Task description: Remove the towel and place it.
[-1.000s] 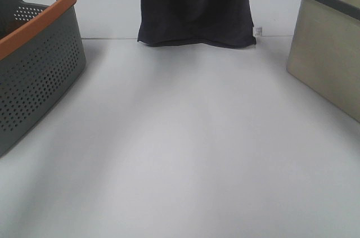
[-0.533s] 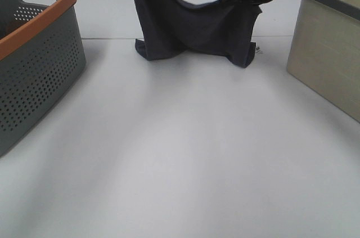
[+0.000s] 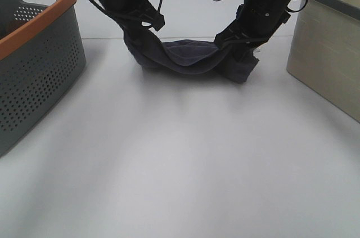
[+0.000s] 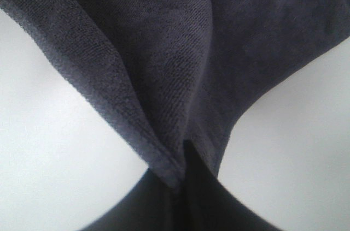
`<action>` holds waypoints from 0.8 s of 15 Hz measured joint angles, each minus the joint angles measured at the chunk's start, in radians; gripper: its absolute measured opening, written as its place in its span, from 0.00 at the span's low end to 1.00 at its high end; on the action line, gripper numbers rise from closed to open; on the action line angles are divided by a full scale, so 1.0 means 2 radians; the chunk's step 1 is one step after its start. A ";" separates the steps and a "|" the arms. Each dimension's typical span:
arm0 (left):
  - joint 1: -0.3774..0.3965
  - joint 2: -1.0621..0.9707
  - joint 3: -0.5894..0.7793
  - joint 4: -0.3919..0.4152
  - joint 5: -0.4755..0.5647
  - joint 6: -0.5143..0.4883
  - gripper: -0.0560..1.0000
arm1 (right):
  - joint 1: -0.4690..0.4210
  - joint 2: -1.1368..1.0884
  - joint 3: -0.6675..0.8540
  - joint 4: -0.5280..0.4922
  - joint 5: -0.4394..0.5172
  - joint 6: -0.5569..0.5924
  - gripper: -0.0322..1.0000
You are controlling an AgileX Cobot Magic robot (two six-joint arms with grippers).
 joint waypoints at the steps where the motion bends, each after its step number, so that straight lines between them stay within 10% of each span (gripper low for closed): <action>1: 0.000 0.000 0.010 -0.009 0.006 0.000 0.05 | 0.000 0.000 0.000 0.000 0.021 0.000 0.03; 12: -0.016 -0.051 0.243 -0.055 0.010 0.040 0.05 | 0.000 -0.007 0.076 -0.028 0.142 0.013 0.03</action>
